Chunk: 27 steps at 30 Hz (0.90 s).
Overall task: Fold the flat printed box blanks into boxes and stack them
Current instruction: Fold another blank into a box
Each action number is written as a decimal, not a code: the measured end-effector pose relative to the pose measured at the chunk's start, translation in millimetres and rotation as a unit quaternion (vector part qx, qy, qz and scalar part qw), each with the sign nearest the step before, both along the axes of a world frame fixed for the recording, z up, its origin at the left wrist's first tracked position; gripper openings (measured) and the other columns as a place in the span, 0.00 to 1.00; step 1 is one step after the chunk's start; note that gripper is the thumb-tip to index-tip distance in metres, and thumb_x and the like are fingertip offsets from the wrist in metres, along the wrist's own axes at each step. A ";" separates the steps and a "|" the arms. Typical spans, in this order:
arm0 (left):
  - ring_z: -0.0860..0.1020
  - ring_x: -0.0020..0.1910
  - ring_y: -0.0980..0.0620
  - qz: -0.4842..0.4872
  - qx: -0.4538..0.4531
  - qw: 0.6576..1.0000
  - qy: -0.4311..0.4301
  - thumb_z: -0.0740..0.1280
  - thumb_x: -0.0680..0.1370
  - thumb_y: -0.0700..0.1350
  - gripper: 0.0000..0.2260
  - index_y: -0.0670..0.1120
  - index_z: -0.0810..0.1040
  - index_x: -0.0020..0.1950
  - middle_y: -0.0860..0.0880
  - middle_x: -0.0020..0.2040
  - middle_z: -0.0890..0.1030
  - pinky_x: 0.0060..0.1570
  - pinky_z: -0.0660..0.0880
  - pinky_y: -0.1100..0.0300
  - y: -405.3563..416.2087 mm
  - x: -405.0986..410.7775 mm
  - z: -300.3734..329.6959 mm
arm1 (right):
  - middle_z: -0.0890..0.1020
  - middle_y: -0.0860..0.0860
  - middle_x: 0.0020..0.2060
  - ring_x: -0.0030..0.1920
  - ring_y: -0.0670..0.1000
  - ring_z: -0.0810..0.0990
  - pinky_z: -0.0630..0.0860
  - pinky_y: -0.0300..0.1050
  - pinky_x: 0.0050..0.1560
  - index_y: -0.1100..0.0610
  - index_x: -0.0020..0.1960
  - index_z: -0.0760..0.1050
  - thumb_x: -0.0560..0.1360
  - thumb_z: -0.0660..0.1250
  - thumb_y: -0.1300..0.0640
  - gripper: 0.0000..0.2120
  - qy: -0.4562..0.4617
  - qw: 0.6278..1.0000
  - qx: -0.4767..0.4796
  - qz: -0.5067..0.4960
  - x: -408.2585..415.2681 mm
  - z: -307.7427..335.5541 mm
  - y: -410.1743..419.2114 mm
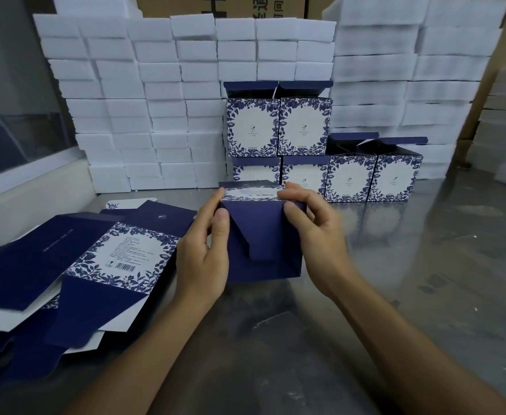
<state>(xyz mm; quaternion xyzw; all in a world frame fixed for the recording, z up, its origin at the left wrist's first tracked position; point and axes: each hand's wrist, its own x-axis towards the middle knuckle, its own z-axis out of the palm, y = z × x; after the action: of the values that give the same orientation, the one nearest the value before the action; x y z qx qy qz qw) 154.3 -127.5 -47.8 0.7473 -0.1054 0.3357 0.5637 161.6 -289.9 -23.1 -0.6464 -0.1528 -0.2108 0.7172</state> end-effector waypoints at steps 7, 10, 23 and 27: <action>0.79 0.54 0.56 0.059 0.086 0.994 -0.044 0.60 0.81 0.53 0.15 0.52 0.76 0.65 0.54 0.55 0.82 0.53 0.75 0.59 0.1 0.5 -1.4 | 0.75 0.51 0.66 0.70 0.39 0.68 0.64 0.30 0.67 0.44 0.51 0.80 0.78 0.70 0.59 0.09 -0.077 0.980 -0.166 -0.081 -1.0 -6.1 8.0; 0.80 0.47 0.50 0.072 0.106 0.989 -0.076 0.61 0.81 0.47 0.11 0.47 0.80 0.59 0.53 0.49 0.82 0.48 0.75 0.57 -1.0 -0.1 -1.4 | 0.71 0.49 0.68 0.70 0.36 0.66 0.60 0.23 0.63 0.43 0.49 0.82 0.74 0.75 0.54 0.08 -0.065 0.977 -0.178 -0.099 0.5 -11.4 9.6; 0.81 0.47 0.47 0.080 0.150 0.979 -0.116 0.64 0.81 0.43 0.09 0.42 0.82 0.55 0.47 0.49 0.83 0.43 0.78 0.48 -5.0 3.9 -6.0 | 0.69 0.51 0.69 0.65 0.31 0.66 0.63 0.22 0.59 0.47 0.47 0.84 0.69 0.79 0.53 0.08 -0.107 0.965 -0.184 -0.156 4.3 -22.1 15.2; 0.80 0.45 0.47 0.097 0.166 0.973 -0.125 0.64 0.80 0.43 0.09 0.42 0.82 0.53 0.48 0.48 0.82 0.39 0.77 0.49 -5.1 5.2 -4.8 | 0.72 0.49 0.63 0.62 0.36 0.71 0.65 0.24 0.58 0.53 0.47 0.86 0.71 0.79 0.55 0.07 -0.115 0.959 -0.190 -0.178 4.5 -23.8 16.3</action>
<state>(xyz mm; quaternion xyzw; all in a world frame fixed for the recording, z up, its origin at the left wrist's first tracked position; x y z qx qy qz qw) 159.5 -132.5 -52.6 0.7891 -0.1562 0.4578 0.3785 166.0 -273.6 -46.9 -0.7589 -0.1537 -0.3749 0.5098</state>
